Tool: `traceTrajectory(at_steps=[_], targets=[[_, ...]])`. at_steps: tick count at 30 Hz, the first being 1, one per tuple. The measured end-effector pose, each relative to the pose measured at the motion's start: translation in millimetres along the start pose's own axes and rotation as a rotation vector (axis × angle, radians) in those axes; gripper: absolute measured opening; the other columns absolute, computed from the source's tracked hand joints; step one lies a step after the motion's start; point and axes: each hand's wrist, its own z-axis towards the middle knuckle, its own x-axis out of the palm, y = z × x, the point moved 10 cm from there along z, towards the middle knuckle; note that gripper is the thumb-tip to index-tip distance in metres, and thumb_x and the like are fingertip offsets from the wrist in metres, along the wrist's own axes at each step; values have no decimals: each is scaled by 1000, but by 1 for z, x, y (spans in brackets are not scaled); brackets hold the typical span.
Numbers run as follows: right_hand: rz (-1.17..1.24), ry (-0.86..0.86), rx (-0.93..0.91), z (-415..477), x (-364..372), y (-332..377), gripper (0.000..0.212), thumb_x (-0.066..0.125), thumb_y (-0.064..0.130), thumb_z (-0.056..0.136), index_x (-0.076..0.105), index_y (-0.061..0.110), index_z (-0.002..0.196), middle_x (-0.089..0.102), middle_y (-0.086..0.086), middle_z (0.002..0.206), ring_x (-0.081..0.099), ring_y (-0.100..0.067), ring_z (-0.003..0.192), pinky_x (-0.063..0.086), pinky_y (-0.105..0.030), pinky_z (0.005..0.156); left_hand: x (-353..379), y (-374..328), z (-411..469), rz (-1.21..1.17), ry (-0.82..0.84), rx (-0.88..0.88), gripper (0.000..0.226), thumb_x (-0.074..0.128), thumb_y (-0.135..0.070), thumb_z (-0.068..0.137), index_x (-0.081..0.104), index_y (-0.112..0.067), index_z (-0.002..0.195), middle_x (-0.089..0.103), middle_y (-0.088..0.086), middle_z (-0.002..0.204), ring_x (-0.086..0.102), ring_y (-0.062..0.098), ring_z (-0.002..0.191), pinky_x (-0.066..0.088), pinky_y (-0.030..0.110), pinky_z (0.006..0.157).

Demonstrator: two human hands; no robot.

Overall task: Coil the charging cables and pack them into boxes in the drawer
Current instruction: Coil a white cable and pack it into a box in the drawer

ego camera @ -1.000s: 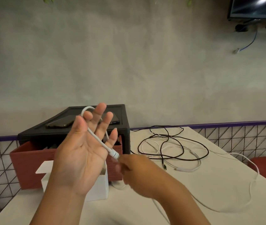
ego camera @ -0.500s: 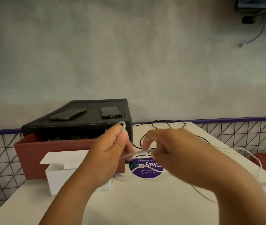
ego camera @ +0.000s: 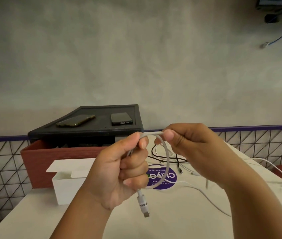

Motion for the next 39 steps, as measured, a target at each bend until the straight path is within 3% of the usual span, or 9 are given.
traceTrajectory(at_steps=[2,5,8,11,15,22,31,34,39], targets=[[88,37,37,1,7,-3,42,43,50,76,65,15,73,31,11,44,27,-5,42,23,-11,44,-2,-4,1,-10,-61,34,21,59,-25,90,64,-6,84,31,-4,51,29,7,39,39,15,40],[165,47,100,3,14,-11,36,44,39,89,56,18,62,33,13,39,28,-3,36,22,-8,39,-22,-13,-4,146,-420,167,31,67,-37,79,64,-10,64,33,-4,43,30,4,30,36,16,33],[161,-18,128,7,11,-21,37,44,30,94,48,18,60,33,14,39,28,-2,36,22,-9,40,-30,-25,-14,440,-670,264,34,53,-42,73,67,-15,56,45,1,48,42,9,42,45,25,51],[155,-124,148,8,0,-28,37,43,27,96,46,16,61,36,14,38,32,-2,35,24,-9,38,-29,-34,-21,861,-804,196,38,53,-56,64,72,-24,71,59,-3,64,55,10,62,49,27,64],[157,-267,174,7,-17,-39,39,42,32,95,46,18,59,36,13,38,30,-2,35,22,-13,42,-32,-34,-21,1169,-810,36,15,64,-39,79,64,-32,92,56,-14,65,56,-3,56,44,9,47],[230,-253,220,7,-15,-46,40,40,28,98,45,17,59,35,15,36,34,-1,33,27,-10,39,-36,-62,-34,1164,-880,278,13,63,-17,84,70,-21,73,65,-5,59,56,-1,53,46,11,54],[445,-238,170,10,8,-34,36,39,22,98,45,11,65,38,12,41,32,-1,38,28,-10,41,-18,-34,-13,225,-549,381,16,67,-25,68,71,-11,63,69,13,79,67,17,68,56,24,64],[359,-263,156,12,10,-40,35,41,28,96,46,15,64,36,13,45,29,-2,44,26,-19,47,-13,-28,-9,335,-515,383,17,85,-24,56,71,-16,62,69,9,74,65,14,64,55,22,63],[397,-288,144,10,2,-39,35,41,26,96,47,13,64,37,12,46,32,-1,41,29,-10,44,-16,-36,-14,538,-603,397,10,59,-22,68,68,-21,66,60,1,55,56,6,56,46,19,60]])
